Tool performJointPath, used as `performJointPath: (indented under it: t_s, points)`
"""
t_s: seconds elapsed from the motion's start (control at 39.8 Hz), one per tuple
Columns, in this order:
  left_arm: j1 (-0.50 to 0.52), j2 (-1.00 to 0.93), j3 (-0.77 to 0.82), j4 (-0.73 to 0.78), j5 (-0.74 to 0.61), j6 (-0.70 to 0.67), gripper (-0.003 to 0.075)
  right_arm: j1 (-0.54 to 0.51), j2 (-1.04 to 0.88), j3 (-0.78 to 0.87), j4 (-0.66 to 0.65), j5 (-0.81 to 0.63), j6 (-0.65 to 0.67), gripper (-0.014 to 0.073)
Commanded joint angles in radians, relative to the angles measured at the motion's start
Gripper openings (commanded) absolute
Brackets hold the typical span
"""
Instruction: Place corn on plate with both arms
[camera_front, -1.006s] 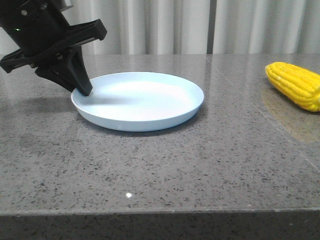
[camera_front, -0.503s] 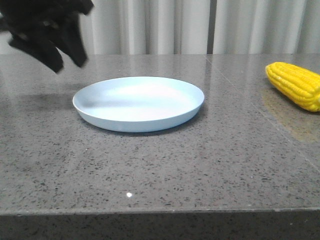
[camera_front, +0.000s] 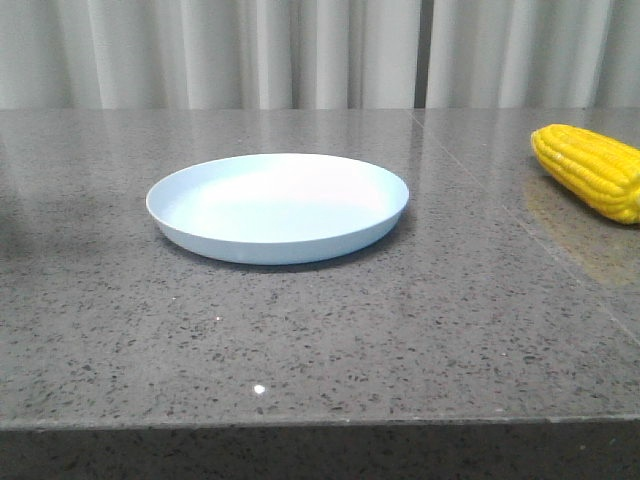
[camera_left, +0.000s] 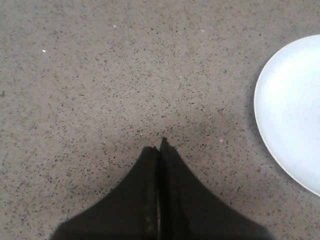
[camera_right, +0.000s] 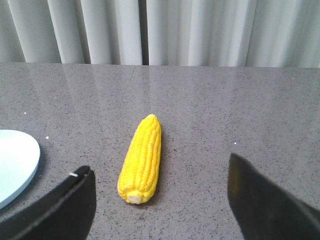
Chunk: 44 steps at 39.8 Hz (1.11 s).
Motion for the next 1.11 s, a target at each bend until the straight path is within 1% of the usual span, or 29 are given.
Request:
performJointPath:
  t_s: [0.0, 0.15, 0.23, 0.33, 0.48, 0.65, 0.8, 1.08]
  points:
    - [-0.008, -0.135, 0.052, 0.021, -0.138, -0.018, -0.0020, 0.002, 0.016, -0.034, -0.007, -0.074, -0.004, 0.0570]
    - [-0.008, -0.339, 0.225, 0.097, -0.297, -0.012, -0.0020, 0.002, 0.016, -0.034, -0.007, -0.074, -0.004, 0.0570]
    - [-0.008, -0.448, 0.317, 0.131, -0.359, -0.012, -0.0020, 0.002, 0.016, -0.034, -0.007, -0.074, -0.004, 0.0570]
    - [-0.008, -0.587, 0.425, 0.133, -0.413, -0.012, -0.0020, 0.002, 0.016, -0.034, -0.007, -0.074, -0.004, 0.0570]
    - [-0.008, -0.782, 0.556, 0.129, -0.430, -0.012, -0.0020, 0.002, 0.016, -0.034, -0.007, -0.074, -0.004, 0.0570]
    - [-0.008, -0.985, 0.626, 0.129, -0.430, -0.012, -0.0020, 0.002, 0.016, -0.034, -0.007, -0.081, -0.004, 0.0570]
    - [-0.008, -1.055, 0.652, 0.129, -0.430, -0.012, -0.0020, 0.002, 0.016, -0.034, -0.007, -0.086, -0.004, 0.0570]
    - [-0.008, -1.057, 0.656, 0.129, -0.430, -0.012, -0.0020, 0.002, 0.022, -0.034, -0.007, -0.079, -0.004, 0.0570]
